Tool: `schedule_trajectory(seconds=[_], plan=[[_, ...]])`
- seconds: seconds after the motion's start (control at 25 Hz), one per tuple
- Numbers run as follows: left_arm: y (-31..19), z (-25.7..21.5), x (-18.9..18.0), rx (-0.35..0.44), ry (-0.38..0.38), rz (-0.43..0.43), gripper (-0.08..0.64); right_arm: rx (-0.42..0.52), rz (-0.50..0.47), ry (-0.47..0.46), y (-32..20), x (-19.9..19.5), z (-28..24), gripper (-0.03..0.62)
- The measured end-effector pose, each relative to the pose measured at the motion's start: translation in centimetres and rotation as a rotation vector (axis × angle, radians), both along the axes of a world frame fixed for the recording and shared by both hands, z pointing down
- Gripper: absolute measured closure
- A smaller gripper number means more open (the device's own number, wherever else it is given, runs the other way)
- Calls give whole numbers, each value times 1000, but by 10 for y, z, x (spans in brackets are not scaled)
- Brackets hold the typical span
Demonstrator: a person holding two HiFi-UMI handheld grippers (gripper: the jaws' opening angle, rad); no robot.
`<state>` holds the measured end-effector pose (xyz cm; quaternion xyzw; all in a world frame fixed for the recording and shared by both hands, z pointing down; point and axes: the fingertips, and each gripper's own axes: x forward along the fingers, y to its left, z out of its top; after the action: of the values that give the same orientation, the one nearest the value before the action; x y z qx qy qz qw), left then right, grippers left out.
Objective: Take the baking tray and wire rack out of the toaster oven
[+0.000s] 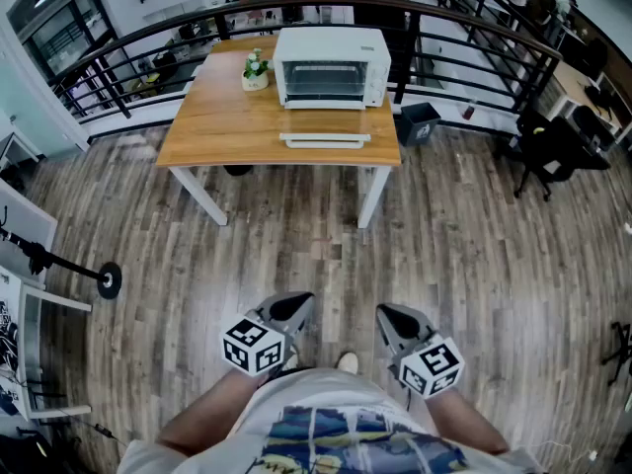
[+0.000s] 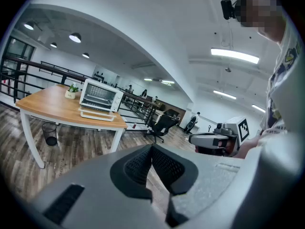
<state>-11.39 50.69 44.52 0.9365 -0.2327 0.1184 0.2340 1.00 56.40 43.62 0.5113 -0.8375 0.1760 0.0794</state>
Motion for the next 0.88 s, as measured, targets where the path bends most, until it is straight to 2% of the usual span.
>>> schedule_trajectory(seconds=[0.24, 0.48, 0.72, 0.8, 0.88], plan=[[0, 0, 30, 24, 4, -26, 555, 8, -11, -6, 1, 27, 11, 597], [-13, 11, 37, 1, -3, -69, 555, -2, -33, -14, -11, 37, 21, 594], [-67, 15, 38, 10, 5, -50, 555, 10, 3, -2, -69, 41, 24, 591], [-93, 15, 37, 13, 13, -37, 555, 8, 15, 4, -93, 38, 24, 541], [-121, 15, 34, 5, 16, -16, 554, 1, 19, 17, -118, 31, 22, 537]])
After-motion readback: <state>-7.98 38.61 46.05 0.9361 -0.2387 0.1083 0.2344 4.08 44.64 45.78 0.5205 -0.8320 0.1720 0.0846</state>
